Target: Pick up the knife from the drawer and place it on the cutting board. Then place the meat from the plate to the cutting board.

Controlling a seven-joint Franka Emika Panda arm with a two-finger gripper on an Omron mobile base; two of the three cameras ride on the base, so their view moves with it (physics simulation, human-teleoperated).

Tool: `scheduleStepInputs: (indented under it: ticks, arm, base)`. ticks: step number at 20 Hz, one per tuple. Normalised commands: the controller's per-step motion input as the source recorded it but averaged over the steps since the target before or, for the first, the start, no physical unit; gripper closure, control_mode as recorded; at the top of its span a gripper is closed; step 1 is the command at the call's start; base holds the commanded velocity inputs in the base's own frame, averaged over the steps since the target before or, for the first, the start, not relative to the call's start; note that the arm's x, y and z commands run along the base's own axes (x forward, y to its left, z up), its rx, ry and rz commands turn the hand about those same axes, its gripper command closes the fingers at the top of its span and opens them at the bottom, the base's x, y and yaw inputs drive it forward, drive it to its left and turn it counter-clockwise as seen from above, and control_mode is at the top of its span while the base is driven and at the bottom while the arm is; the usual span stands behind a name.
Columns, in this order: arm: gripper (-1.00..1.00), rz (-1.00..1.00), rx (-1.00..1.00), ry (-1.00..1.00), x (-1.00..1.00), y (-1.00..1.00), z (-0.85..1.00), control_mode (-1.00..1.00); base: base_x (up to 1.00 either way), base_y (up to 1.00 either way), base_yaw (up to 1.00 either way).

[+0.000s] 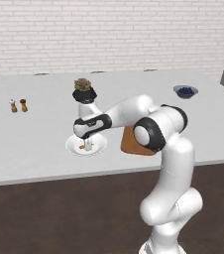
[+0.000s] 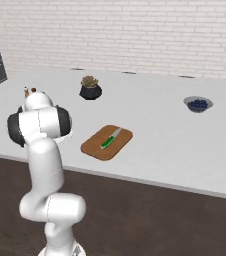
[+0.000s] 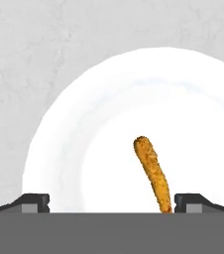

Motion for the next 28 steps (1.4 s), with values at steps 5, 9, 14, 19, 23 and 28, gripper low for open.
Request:
scheduleStepInputs:
  ticks: [5, 9, 14, 19, 23, 28]
  arm:
    - [-1.00, 0.00, 0.00, 0.00, 0.28, 0.00, -0.20, -1.00]
    - [-1.00, 0.00, 0.00, 0.00, 0.32, 0.00, -0.20, -1.00]
    - [-1.00, 0.01, 0.00, 0.00, 0.21, 0.00, -0.20, -1.00]
    - [-1.00, 0.02, 0.00, 0.00, 0.19, 0.00, -0.25, -1.00]
    - [-1.00, 0.02, 0.00, 0.00, 0.14, 0.00, -0.25, -1.00]
    - [1.00, 0.04, 0.00, 0.01, 0.04, 0.01, -0.29, -1.00]
  base:
    - [0.00, 0.00, 0.00]
    - [0.00, 0.00, 0.00]
    - [0.00, 0.00, 0.00]
    - [0.00, 0.00, 0.00]
    - [0.00, 0.00, 0.00]
    - [0.00, 0.00, 0.00]
